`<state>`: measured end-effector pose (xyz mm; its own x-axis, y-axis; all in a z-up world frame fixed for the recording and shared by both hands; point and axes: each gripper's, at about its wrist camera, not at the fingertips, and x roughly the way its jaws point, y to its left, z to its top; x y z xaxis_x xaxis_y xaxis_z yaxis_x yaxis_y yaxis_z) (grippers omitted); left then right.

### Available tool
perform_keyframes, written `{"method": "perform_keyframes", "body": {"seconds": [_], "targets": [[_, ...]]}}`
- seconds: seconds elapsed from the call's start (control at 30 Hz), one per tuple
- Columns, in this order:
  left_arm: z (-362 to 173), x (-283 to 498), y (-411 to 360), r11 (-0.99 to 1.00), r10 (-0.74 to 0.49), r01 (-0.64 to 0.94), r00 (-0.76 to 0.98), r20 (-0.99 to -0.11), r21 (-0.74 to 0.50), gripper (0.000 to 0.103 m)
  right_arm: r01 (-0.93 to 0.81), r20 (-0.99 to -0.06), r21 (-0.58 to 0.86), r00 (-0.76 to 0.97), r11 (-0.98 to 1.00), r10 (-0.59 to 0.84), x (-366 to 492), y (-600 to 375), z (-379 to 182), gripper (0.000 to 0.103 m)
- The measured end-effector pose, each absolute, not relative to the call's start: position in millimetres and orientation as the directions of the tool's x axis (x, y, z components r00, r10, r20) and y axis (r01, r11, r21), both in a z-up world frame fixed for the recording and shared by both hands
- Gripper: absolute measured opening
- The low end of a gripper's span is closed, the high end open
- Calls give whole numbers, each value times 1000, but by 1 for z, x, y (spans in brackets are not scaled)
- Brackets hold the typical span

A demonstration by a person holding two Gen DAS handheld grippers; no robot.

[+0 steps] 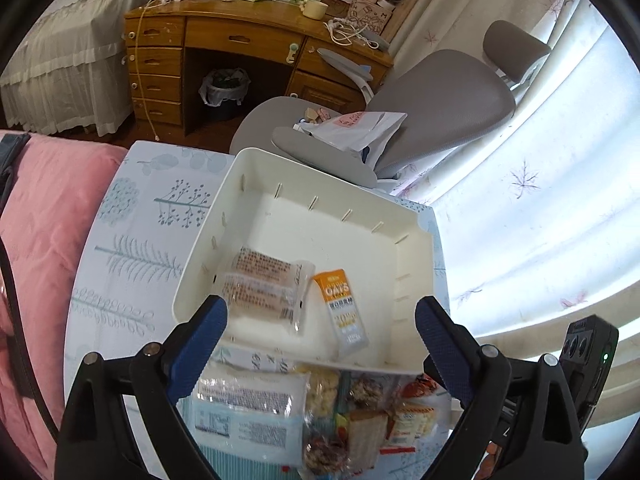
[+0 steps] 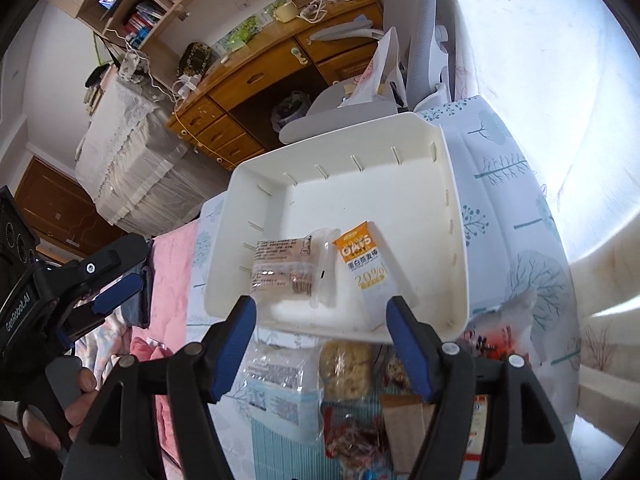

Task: Organize snacks
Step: 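Withdraw both open tools from the basket back over the snack pile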

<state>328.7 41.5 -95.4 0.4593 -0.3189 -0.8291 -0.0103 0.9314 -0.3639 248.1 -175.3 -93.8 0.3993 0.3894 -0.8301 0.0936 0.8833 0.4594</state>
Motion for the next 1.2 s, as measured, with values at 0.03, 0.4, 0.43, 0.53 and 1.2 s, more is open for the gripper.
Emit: {"method": "perform_keyframes", "body": {"seconds": [0.03,0.4,0.43,0.53,1.2], "targets": [[-91,321,43,930,-317,-22,461,-829,-368,95,92,-826,464,404,881,393,242,-176,-91,72],[-57,228,56,945,-232,-96,483,-844,-314,95,34,-786,506,430,862,445,181,-174,-65,75],[-56,218,57,945,-229,-97,482,-846,-311,95,29,-783,509,430,860,449,176,-173,-64,75],[-53,188,60,948,-221,-99,480,-849,-303,95,12,-778,515,427,857,461,161,-168,-60,76],[-66,97,117,952,-285,16,416,-863,-307,95,76,-817,467,418,881,397,70,-106,-65,76]]}}
